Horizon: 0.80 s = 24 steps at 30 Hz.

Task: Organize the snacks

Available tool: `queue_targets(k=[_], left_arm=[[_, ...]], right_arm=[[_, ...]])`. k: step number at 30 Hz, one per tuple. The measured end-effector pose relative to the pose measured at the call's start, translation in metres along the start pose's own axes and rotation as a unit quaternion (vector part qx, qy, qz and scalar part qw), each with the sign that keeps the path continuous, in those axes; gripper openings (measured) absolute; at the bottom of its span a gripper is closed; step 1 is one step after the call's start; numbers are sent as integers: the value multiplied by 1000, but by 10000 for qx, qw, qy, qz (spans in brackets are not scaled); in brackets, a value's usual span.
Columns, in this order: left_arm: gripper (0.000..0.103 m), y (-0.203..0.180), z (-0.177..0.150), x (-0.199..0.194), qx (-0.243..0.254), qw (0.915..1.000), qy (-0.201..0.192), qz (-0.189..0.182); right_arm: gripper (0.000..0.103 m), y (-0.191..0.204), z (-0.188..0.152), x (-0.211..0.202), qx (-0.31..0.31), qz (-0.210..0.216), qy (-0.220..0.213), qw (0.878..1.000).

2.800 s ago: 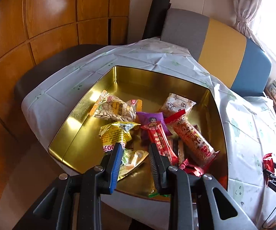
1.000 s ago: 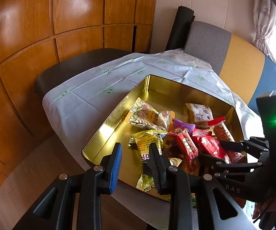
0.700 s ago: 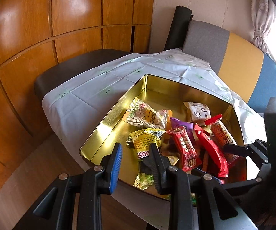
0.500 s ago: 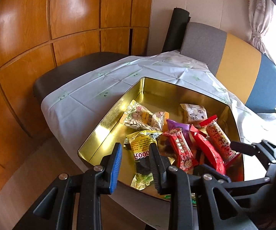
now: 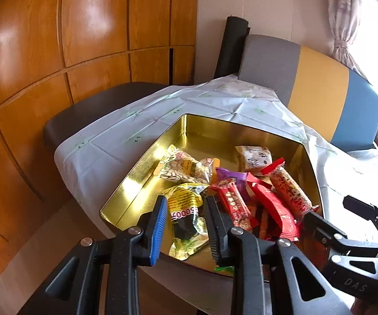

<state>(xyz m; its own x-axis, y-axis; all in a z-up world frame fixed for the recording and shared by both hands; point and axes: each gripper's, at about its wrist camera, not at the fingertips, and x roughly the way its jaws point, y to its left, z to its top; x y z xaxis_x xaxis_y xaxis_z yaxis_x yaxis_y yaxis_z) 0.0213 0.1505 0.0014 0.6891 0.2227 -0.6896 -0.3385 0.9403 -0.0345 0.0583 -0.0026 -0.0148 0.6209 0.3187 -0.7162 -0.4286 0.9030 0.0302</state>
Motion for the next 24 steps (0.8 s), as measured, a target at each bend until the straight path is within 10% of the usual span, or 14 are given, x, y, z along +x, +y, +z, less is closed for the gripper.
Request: queue_targets(k=[24], left_arm=[[41,-32,-23,-30,208,9992,-291,-194]], right_arm=[[93,-23,-42,-27,655,-569,-256,9959]])
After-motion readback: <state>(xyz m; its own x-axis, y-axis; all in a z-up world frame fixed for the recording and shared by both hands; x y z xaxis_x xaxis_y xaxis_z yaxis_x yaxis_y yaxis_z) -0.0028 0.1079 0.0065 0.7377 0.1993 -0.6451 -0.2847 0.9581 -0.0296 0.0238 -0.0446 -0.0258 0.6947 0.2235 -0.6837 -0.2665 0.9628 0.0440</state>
